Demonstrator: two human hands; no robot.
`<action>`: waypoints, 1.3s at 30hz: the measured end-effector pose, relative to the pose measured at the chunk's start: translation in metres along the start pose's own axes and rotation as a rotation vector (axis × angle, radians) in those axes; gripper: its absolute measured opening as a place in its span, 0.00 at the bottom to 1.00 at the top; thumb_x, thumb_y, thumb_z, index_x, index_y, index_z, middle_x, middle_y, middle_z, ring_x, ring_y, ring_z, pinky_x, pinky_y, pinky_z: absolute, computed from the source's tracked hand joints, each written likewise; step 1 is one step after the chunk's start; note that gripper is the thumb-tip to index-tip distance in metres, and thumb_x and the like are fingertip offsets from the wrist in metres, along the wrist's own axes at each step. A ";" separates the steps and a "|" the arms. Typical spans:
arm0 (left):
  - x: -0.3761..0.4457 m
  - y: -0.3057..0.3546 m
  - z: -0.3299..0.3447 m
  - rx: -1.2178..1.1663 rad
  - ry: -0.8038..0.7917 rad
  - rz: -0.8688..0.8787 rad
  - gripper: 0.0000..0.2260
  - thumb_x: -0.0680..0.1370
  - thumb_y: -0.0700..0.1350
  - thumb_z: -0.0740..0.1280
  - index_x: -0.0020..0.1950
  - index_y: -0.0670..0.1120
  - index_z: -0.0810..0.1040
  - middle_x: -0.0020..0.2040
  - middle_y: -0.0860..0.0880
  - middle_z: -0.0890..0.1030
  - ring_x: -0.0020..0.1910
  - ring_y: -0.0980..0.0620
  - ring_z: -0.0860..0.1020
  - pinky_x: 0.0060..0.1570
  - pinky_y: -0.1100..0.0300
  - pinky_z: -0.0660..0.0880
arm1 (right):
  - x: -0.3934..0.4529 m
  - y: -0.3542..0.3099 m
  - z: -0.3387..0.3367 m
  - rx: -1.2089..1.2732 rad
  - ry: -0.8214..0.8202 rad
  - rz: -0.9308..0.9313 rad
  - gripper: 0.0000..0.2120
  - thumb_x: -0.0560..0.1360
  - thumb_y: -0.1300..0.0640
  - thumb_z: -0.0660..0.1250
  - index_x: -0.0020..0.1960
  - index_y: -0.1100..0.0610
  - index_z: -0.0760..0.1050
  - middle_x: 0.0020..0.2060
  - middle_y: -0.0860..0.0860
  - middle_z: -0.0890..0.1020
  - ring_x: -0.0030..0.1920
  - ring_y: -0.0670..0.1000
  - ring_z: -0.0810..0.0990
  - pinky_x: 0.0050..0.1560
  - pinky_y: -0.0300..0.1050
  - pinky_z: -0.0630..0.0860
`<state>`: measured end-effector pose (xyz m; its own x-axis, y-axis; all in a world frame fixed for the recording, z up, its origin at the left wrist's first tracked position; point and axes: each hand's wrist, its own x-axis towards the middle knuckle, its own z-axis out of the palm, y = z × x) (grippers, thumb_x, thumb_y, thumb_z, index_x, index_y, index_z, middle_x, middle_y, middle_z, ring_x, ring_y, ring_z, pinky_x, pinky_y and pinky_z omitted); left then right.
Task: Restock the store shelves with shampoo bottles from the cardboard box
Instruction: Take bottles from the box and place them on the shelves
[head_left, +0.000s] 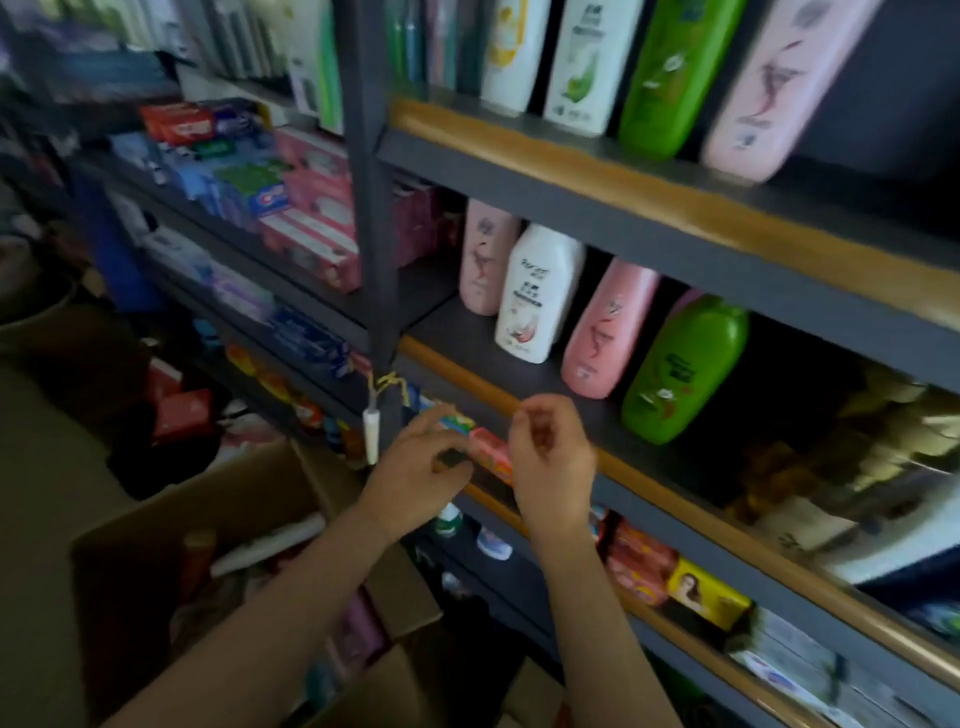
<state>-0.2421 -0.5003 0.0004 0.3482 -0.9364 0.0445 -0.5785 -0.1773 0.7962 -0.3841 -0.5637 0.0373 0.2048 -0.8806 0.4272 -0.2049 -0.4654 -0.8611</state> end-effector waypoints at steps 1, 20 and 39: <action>-0.013 -0.023 -0.008 -0.012 0.048 -0.070 0.05 0.79 0.42 0.70 0.53 0.48 0.84 0.65 0.56 0.70 0.66 0.63 0.67 0.58 0.70 0.65 | -0.009 0.007 0.022 0.007 -0.111 0.046 0.07 0.76 0.64 0.67 0.46 0.53 0.75 0.35 0.42 0.78 0.37 0.39 0.78 0.38 0.28 0.70; -0.190 -0.338 -0.136 -0.193 0.642 -0.955 0.32 0.78 0.44 0.69 0.80 0.47 0.59 0.74 0.43 0.67 0.73 0.44 0.65 0.65 0.56 0.64 | -0.194 0.094 0.378 -0.301 -1.160 0.909 0.06 0.81 0.57 0.60 0.54 0.55 0.74 0.49 0.54 0.81 0.43 0.50 0.81 0.36 0.41 0.78; -0.179 -0.429 -0.129 -0.349 0.577 -0.904 0.23 0.79 0.57 0.66 0.73 0.60 0.66 0.63 0.57 0.78 0.59 0.57 0.77 0.52 0.56 0.77 | -0.217 0.137 0.546 -0.489 -1.047 0.793 0.18 0.76 0.51 0.68 0.62 0.59 0.76 0.60 0.57 0.81 0.59 0.58 0.79 0.56 0.43 0.73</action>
<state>0.0393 -0.2178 -0.2713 0.8760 -0.2107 -0.4338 0.2654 -0.5402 0.7985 0.0664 -0.3874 -0.3242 0.4441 -0.5468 -0.7097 -0.8652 -0.0560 -0.4983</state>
